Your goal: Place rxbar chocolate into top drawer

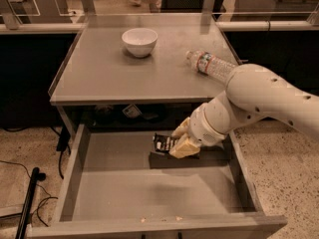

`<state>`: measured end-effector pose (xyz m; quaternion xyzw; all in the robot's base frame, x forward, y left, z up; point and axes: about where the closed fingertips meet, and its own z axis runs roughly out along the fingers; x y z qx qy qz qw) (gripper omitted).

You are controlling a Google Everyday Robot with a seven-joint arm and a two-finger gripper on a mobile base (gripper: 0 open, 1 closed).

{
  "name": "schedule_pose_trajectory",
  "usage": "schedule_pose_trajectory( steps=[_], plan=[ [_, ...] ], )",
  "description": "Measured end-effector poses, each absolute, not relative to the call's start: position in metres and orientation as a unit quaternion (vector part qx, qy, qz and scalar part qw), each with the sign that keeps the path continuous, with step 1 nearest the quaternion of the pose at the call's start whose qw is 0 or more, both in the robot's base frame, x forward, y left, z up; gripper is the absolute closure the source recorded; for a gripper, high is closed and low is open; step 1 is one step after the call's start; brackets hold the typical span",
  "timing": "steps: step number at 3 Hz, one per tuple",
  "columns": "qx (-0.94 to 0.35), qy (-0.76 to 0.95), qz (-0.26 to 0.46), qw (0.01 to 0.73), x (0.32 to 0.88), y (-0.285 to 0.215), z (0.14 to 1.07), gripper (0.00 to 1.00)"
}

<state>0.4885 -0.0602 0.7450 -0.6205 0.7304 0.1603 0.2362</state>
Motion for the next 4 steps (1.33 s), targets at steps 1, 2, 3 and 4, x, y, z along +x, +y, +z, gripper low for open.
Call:
schedule_pose_trajectory(
  steps=[1, 2, 3, 4],
  plan=[
    [-0.632, 0.708, 0.166, 0.265, 0.486, -0.051, 0.714, 1.00],
    [-0.633, 0.708, 0.166, 0.266, 0.486, -0.051, 0.714, 1.00],
    [-0.635, 0.707, 0.171, 0.259, 0.485, -0.047, 0.708, 1.00],
    [-0.641, 0.703, 0.185, 0.248, 0.482, -0.040, 0.683, 1.00]
  ],
)
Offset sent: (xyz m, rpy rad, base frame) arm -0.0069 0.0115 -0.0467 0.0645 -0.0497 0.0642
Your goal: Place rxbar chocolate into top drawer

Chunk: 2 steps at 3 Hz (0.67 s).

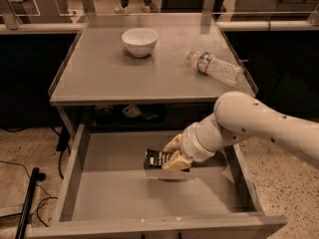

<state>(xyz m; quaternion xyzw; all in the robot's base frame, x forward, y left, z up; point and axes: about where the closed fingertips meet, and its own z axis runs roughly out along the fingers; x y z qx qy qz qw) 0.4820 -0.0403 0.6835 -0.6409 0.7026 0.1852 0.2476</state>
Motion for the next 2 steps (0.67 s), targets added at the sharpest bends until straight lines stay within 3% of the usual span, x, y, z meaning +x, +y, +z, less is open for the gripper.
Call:
schedule_pose_trajectory(
  steps=[2],
  plan=[
    [-0.618, 0.716, 0.218, 0.240, 0.475, -0.036, 0.624, 1.00]
  ],
)
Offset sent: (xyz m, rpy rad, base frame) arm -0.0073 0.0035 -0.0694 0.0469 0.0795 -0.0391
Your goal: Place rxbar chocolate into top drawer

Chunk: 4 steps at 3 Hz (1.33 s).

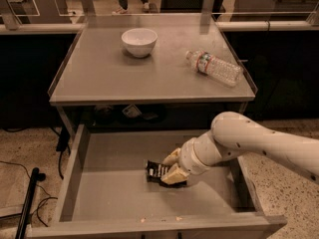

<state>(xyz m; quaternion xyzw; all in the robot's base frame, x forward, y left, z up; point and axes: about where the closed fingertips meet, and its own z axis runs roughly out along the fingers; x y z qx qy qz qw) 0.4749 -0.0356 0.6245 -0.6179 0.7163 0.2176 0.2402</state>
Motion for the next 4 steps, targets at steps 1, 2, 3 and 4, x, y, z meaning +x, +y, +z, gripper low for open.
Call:
schedule_pose_trajectory(
  steps=[1, 2, 3, 4],
  plan=[
    [-0.618, 0.716, 0.218, 0.240, 0.4749, -0.0356, 0.6241, 1.00],
    [-0.618, 0.716, 0.218, 0.240, 0.4749, -0.0356, 0.6241, 0.89],
    [-0.618, 0.716, 0.218, 0.240, 0.4749, -0.0356, 0.6241, 0.65],
    [-0.618, 0.716, 0.218, 0.240, 0.4749, -0.0356, 0.6240, 0.42]
  ],
)
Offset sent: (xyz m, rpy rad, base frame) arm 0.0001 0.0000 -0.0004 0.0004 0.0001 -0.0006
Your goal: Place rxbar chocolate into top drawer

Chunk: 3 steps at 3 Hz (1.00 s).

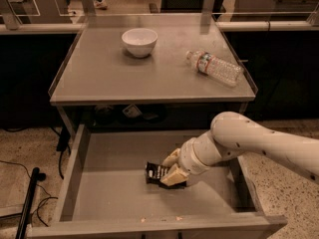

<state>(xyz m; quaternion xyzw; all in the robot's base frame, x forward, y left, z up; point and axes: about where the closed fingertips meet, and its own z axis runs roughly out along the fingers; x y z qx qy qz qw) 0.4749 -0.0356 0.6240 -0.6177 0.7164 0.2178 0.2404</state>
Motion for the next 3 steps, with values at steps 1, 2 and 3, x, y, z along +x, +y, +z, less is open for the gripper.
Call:
schedule_pose_trajectory(
  steps=[1, 2, 3],
  plan=[
    [-0.618, 0.716, 0.218, 0.240, 0.4749, -0.0355, 0.6240, 0.18],
    [-0.618, 0.716, 0.218, 0.240, 0.4749, -0.0355, 0.6240, 0.00],
    [-0.618, 0.716, 0.218, 0.240, 0.4748, -0.0355, 0.6240, 0.00]
  ],
)
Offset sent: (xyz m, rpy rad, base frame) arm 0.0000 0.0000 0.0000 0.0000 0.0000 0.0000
